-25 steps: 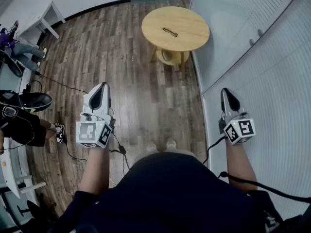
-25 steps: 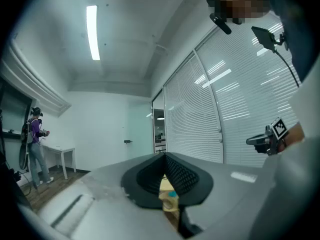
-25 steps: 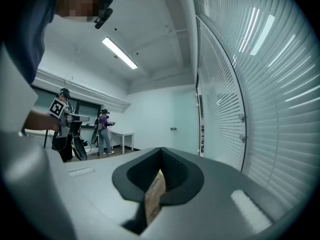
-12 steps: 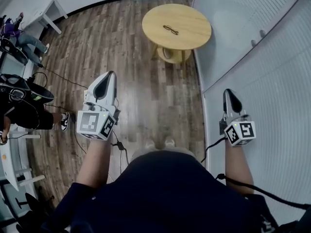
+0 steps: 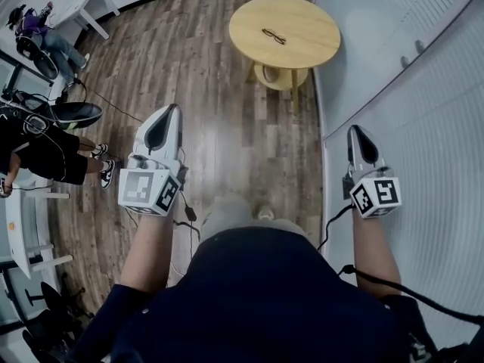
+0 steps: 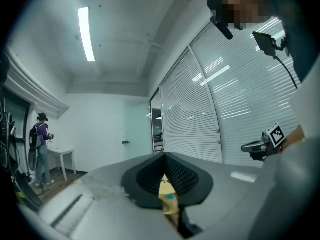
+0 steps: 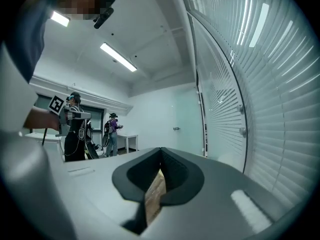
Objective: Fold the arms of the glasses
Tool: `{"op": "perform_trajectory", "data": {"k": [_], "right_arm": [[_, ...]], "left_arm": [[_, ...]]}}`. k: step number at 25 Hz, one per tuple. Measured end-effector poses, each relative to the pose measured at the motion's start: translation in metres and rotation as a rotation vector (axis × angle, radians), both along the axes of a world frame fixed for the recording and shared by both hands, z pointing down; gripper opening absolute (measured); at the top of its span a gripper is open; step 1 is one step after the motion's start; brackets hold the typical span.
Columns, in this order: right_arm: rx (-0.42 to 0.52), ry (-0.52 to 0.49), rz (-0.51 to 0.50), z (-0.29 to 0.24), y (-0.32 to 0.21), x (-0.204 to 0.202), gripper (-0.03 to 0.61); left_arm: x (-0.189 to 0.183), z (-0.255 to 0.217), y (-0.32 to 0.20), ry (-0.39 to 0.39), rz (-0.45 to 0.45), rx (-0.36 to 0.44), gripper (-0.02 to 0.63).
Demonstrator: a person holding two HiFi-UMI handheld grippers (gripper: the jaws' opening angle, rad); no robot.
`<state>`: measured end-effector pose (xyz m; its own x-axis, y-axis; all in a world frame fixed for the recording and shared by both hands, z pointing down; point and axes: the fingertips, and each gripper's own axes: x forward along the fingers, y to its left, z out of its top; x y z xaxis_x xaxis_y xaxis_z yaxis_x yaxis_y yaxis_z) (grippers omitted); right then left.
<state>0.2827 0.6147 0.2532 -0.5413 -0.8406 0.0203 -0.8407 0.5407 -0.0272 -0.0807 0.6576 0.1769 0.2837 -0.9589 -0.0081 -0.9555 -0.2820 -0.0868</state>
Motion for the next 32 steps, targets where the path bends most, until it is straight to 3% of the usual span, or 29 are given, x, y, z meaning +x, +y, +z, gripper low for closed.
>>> {"op": "perform_trajectory", "data": {"k": [15, 26, 32], "right_arm": [[-0.018, -0.007, 0.02, 0.014, -0.079, -0.017, 0.009], [-0.046, 0.029, 0.061, 0.01, -0.151, -0.093, 0.009], [-0.046, 0.037, 0.103, 0.002, -0.181, -0.137, 0.009]], "left_arm": [[0.007, 0.017, -0.107, -0.001, 0.083, -0.005, 0.002], [-0.07, 0.016, -0.198, 0.043, 0.126, -0.001, 0.002], [-0.116, 0.031, -0.246, 0.058, 0.171, -0.046, 0.002]]}}
